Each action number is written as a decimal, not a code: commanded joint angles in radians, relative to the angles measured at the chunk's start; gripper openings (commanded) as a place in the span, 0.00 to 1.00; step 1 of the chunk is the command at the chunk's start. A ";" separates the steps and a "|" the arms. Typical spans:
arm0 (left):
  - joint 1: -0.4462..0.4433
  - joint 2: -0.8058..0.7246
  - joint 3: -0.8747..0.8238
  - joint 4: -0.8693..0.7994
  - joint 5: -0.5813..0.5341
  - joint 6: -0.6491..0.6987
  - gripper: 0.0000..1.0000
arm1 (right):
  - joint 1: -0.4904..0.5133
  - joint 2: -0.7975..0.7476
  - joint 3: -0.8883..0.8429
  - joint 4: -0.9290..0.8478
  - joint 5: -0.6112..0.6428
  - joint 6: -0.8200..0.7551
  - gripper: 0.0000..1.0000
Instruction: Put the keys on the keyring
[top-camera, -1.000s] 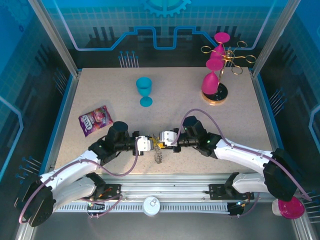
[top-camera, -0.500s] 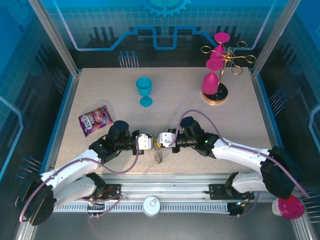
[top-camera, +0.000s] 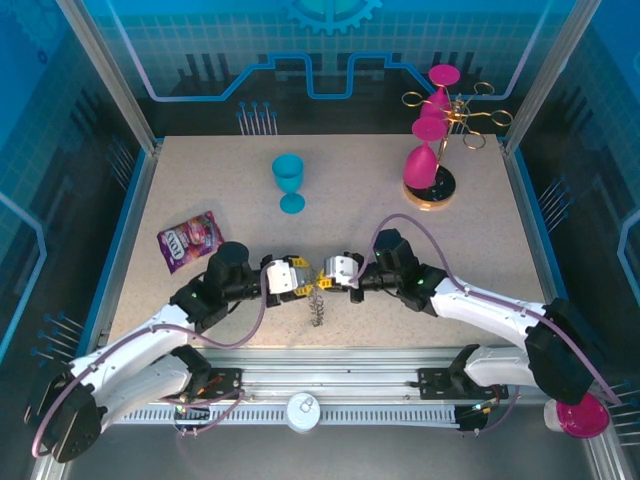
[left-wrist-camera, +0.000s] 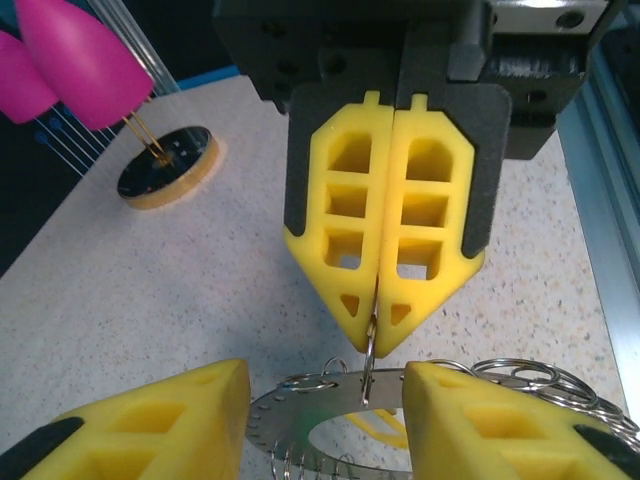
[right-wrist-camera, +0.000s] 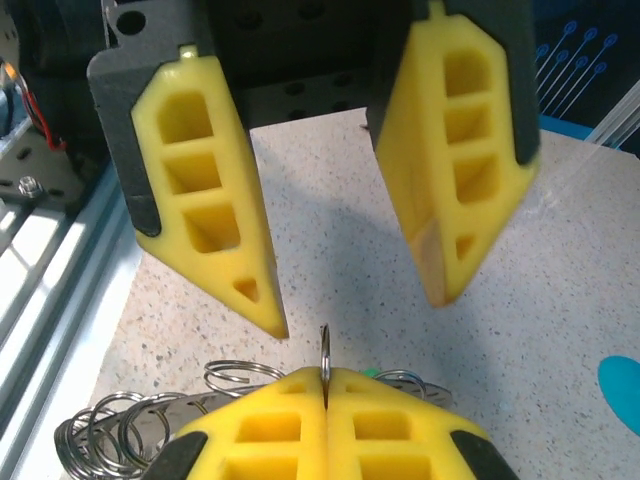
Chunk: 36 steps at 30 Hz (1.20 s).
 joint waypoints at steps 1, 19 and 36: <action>-0.005 -0.035 -0.039 0.046 0.034 -0.097 0.46 | -0.033 -0.023 -0.018 0.153 -0.159 0.099 0.00; -0.005 -0.039 -0.059 0.111 0.085 -0.157 0.34 | -0.029 0.005 0.010 0.138 -0.201 0.114 0.00; -0.004 -0.023 -0.048 0.095 0.107 -0.147 0.00 | -0.010 0.032 0.000 0.237 -0.222 0.173 0.00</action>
